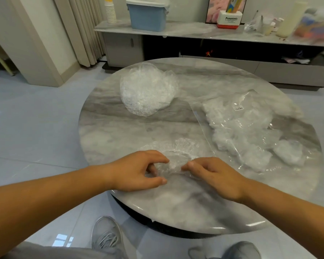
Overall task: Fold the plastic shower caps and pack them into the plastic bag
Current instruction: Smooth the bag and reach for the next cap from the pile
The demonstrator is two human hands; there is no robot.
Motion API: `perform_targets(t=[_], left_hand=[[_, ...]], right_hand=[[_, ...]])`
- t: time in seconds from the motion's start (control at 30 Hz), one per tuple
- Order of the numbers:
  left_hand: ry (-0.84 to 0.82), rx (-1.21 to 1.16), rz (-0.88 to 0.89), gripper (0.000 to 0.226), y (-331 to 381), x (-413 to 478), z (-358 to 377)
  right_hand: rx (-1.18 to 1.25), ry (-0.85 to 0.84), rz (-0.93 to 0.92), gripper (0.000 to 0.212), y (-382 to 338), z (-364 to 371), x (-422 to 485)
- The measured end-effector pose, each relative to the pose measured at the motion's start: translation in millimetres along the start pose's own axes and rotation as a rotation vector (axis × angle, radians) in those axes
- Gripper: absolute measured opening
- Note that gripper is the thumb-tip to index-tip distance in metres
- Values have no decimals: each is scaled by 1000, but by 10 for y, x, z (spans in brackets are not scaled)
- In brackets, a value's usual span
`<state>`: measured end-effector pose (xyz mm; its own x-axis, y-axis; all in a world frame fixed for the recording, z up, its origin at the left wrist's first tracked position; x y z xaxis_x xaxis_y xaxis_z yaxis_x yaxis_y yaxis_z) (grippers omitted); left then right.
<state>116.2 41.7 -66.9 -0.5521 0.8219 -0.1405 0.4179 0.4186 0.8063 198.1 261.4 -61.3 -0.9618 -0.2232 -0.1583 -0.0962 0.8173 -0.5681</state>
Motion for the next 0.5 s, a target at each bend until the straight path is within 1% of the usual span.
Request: perform_targets(t=[0.07, 0.13, 0.23, 0.27, 0.33, 0.37, 0.4, 0.5], left_hand=[[49, -32, -42, 55, -32, 46, 2], [93, -58, -93, 53, -80, 92, 2], [136, -88, -167, 49, -147, 145, -1], [143, -77, -169, 46, -161, 159, -2], [158, -7, -175, 42, -173, 187, -13], [171, 33, -183, 40, -176, 199, -22], [184, 57, -203, 39, -187, 209, -30], [234, 46, -291, 35, -225, 225, -44]], right_hand=[[72, 30, 75, 83, 33, 3, 50], [79, 54, 108, 66, 32, 13, 118], [-9, 39, 118, 47, 42, 18, 194], [-67, 20, 96, 42, 37, 31, 209], [-176, -4, 79, 26, 44, 66, 225], [-210, -5, 81, 21, 54, 77, 229], [-239, 6, 80, 21, 62, 86, 240], [-289, 58, 100, 16, 81, 104, 283]])
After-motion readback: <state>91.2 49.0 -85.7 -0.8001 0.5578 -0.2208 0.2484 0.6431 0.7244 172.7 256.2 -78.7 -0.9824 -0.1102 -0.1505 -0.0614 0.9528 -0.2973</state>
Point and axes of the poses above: each hand's wrist, its own x-axis towards the middle knuckle, its own z-axis out of the palm, y = z × x, the point moved 3 cm from there along x, towards the middle knuckle, and after that the axes turned 12 degrees about -x, right-handed, at the moved point
